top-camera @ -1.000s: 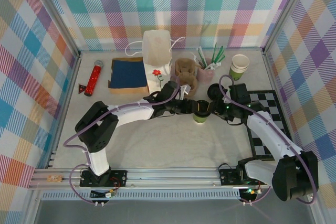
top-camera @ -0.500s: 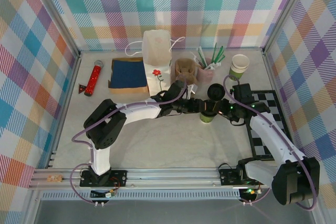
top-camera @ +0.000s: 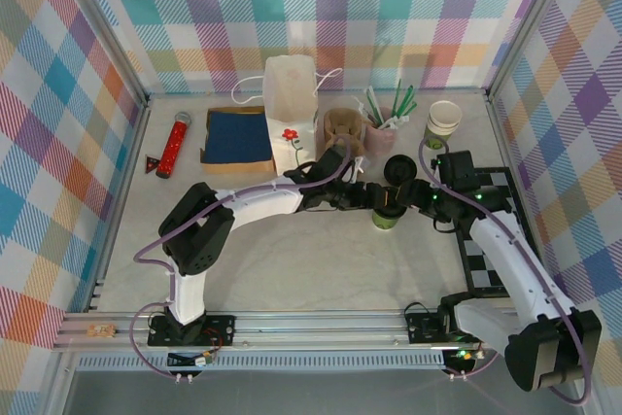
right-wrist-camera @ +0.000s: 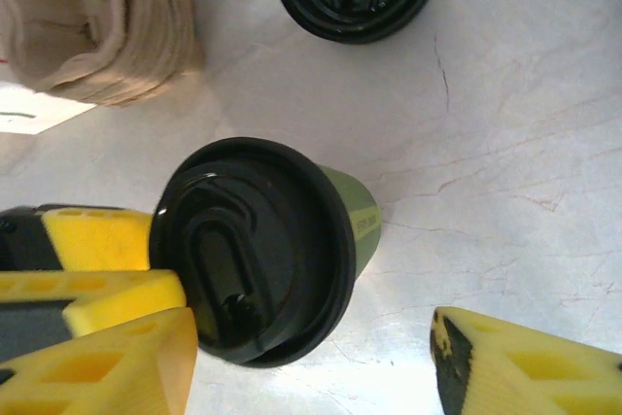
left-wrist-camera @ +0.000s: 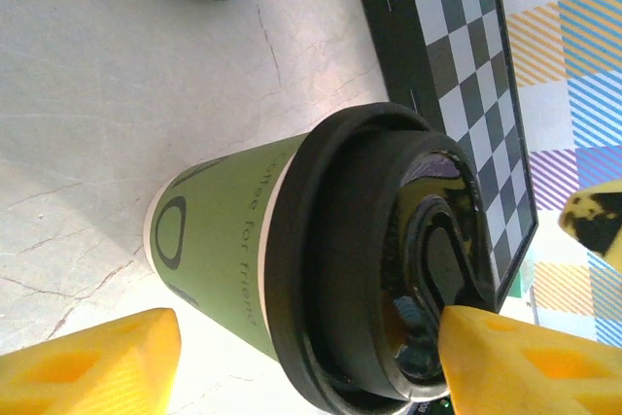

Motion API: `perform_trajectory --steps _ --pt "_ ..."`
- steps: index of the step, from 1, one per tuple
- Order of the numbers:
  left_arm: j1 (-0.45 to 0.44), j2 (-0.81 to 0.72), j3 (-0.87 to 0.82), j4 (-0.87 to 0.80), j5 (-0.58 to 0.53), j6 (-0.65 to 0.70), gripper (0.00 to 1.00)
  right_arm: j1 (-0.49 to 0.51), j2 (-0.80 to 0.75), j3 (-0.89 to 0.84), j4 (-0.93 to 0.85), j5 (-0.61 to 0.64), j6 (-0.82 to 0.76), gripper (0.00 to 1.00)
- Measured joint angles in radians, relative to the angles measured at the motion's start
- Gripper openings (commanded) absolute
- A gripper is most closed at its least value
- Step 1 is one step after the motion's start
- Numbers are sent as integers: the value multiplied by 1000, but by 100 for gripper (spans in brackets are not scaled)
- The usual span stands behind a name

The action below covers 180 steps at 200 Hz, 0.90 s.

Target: Pack the takeout coffee

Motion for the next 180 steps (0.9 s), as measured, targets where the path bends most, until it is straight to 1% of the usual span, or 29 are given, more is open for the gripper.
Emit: perform_trajectory --steps 32,37,42,76,99,112,137,153,167,180 --pt "14 -5 48 -60 -9 20 79 0 -21 50 -16 -3 -64 68" --pt "18 -9 52 -67 -10 22 83 0 -24 58 -19 -3 -74 68" --pt "21 -14 56 -76 -10 26 84 0 -27 66 -23 -5 -88 68" --pt "60 -101 64 -120 -6 38 85 0 -30 146 -44 -35 -183 67" --pt "119 -215 31 -114 2 37 85 23 -1 230 -63 -45 -262 66" --pt "172 -310 -32 -104 5 37 84 69 34 286 -72 -32 -314 66" --pt "300 -504 -210 -74 4 23 84 219 125 390 -90 31 -420 65" --pt "378 -602 -321 -70 -4 11 84 293 198 440 -94 54 -505 64" --pt "417 -673 -404 -87 -17 10 84 341 254 452 -80 53 -596 65" --pt "438 -742 -477 -105 -26 7 84 360 296 452 -72 40 -664 65"
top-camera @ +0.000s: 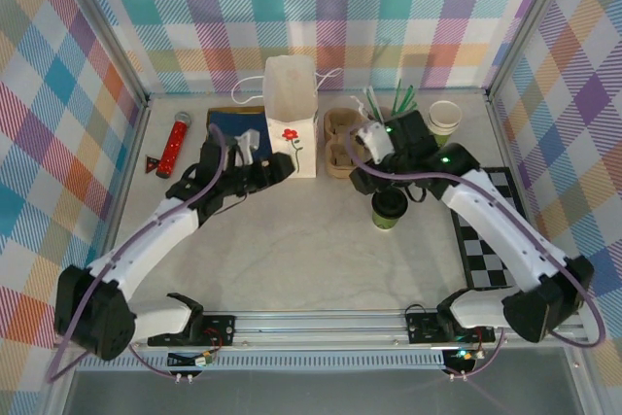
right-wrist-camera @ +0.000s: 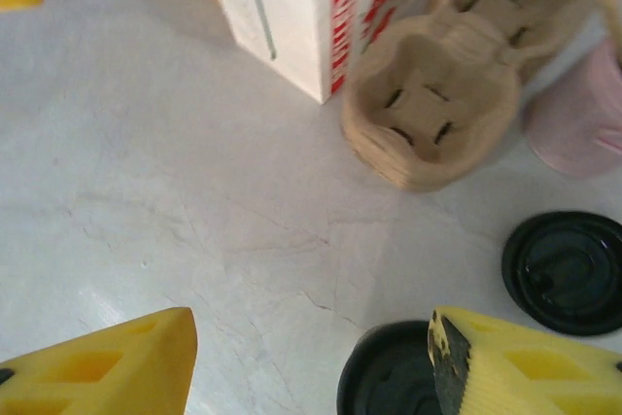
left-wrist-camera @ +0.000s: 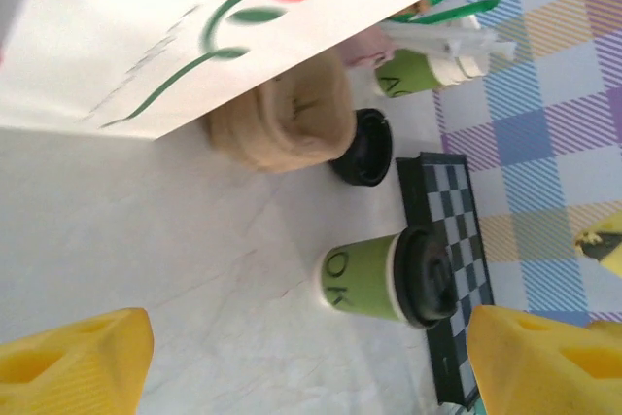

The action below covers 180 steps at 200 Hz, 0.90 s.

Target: Pack the takeout coffee

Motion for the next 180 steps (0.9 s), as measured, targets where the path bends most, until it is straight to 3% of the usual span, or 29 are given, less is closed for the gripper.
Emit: perform_trajectory --steps 67,122,180 --pt "142 -367 -240 -64 -20 -27 85 14 355 249 -30 -40 -204 59" --pt "164 -393 -247 -114 -7 -26 85 35 543 345 -92 4 -285 56" --pt "165 -390 -247 -114 -2 -23 85 35 617 390 -106 66 -328 54"
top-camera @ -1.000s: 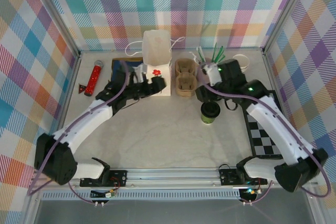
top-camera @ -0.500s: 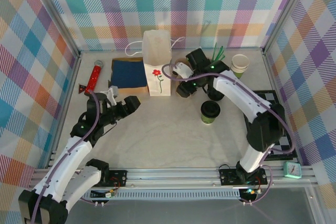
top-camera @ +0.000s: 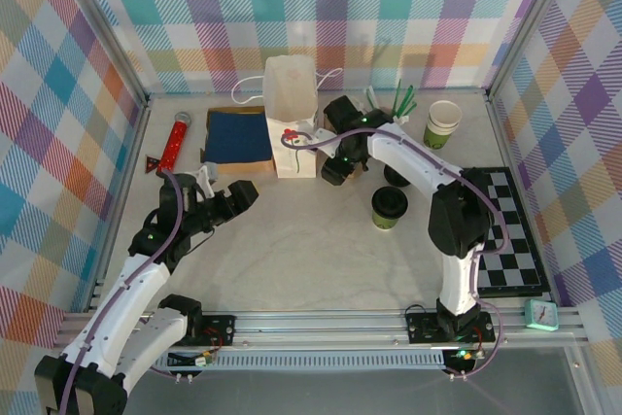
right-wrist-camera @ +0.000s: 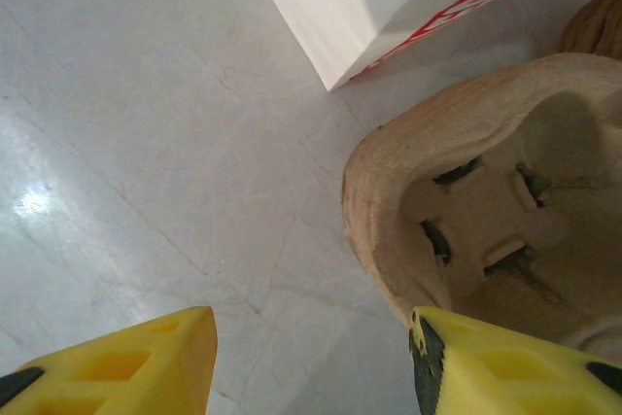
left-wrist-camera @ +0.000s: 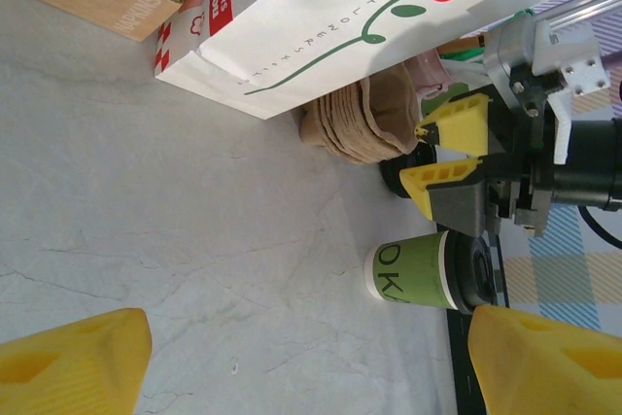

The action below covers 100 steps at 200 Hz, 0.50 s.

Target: Pack the takeout coffee

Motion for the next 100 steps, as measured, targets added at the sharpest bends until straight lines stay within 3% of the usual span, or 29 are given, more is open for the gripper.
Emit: perform_trajectory --steps 100 --pt "9 24 0 1 13 0 84 0 91 62 3 28 -22 48"
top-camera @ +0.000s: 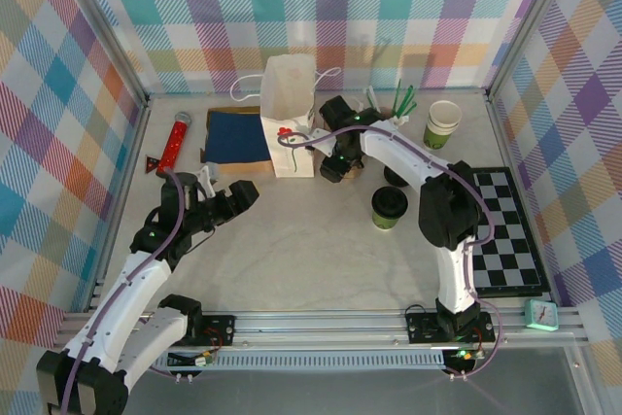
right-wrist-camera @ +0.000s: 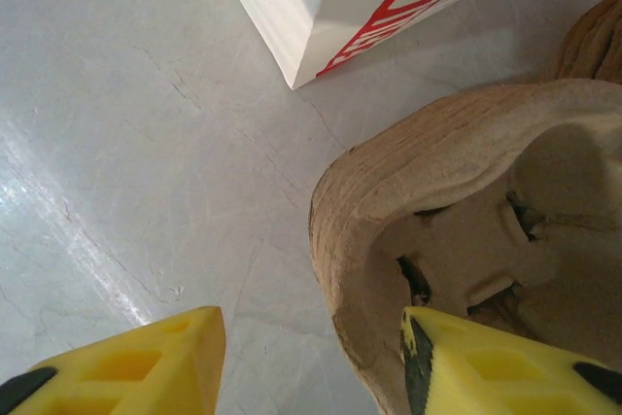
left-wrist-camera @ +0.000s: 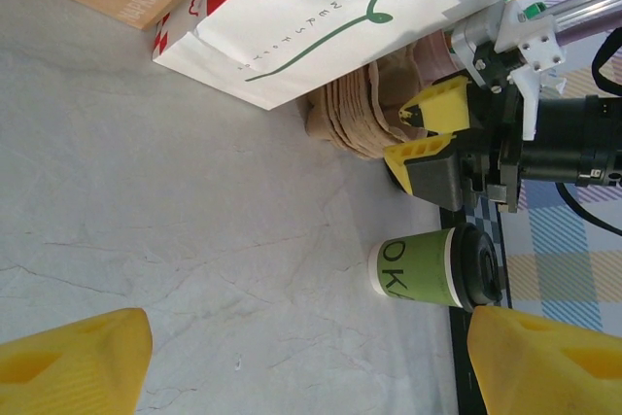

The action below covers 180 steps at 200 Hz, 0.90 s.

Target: Pack the takeout coffee

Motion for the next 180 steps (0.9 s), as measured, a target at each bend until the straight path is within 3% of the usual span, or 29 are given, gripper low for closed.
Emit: perform_trajectory --steps 125,180 --pt "11 0 0 0 0 3 83 1 5 2 0 24 -3 10" --pt "13 2 0 0 0 3 83 12 4 2 15 45 -3 6"
